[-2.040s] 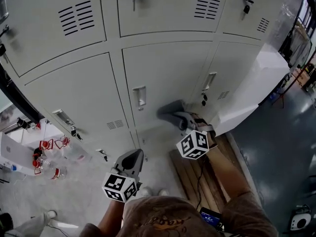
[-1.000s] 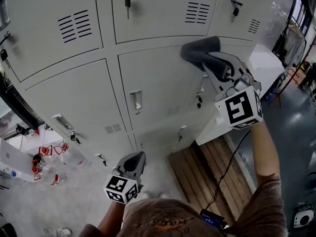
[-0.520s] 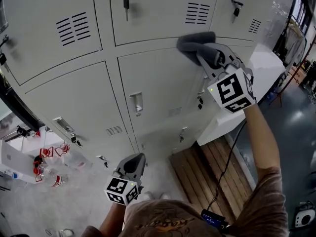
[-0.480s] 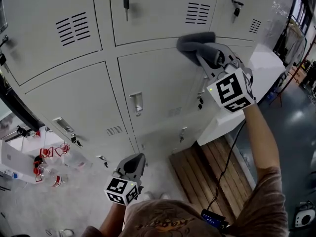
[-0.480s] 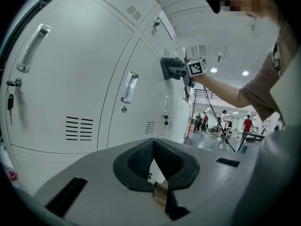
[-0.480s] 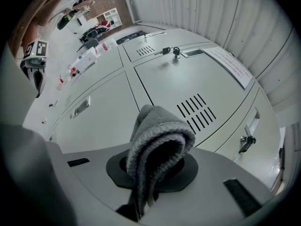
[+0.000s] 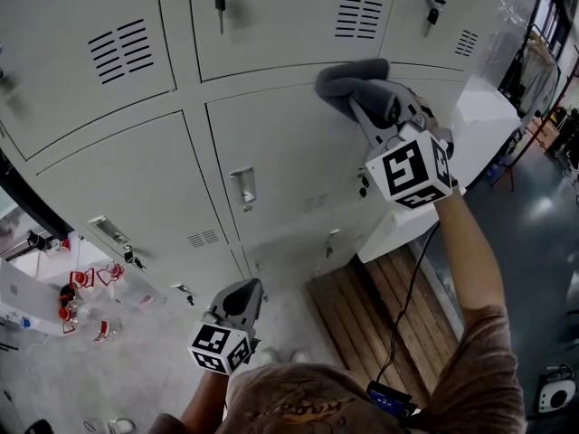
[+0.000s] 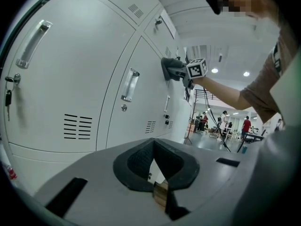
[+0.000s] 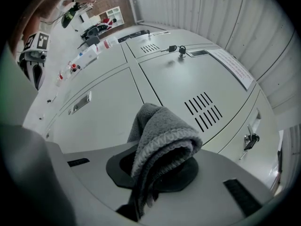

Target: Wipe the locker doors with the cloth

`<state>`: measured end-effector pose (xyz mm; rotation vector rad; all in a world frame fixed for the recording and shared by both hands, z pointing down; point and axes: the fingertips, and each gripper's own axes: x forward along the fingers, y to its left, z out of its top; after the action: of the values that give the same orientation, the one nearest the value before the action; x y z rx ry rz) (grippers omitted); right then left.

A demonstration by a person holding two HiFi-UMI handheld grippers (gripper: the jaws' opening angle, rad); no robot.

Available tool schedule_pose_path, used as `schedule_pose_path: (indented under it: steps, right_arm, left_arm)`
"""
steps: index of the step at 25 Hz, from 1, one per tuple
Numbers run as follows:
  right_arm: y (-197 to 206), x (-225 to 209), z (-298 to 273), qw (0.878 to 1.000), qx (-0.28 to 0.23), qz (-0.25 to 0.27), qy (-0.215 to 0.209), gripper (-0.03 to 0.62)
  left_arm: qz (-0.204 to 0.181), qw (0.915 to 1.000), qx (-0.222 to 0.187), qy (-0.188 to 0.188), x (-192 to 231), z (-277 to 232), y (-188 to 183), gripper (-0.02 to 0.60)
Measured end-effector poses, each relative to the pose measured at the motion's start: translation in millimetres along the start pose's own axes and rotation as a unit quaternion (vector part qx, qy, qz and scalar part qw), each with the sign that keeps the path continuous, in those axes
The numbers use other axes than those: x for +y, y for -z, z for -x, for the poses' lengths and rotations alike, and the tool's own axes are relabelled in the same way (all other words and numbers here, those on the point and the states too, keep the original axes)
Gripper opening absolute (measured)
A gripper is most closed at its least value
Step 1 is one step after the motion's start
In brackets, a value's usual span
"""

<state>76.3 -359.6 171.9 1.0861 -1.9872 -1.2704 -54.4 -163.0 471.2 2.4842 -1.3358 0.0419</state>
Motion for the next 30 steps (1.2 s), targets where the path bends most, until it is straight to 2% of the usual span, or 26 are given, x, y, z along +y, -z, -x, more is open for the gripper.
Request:
schedule_pose_path:
  steps: [20,30]
  right_arm:
    - [36.9,85.1,-3.2,0.998,0.025,-0.009,-0.065,0.034]
    - [59.1,143.7,-4.8,0.992,0.039,-0.034,-0.116,0.034]
  left_arm:
    - [0.0,1.0,0.005,0.008,-10.6,-8.0,2.8,-0.001]
    - [0.006,0.9997,0.02,0.01,-13.2,-7.3,8.0,0.0]
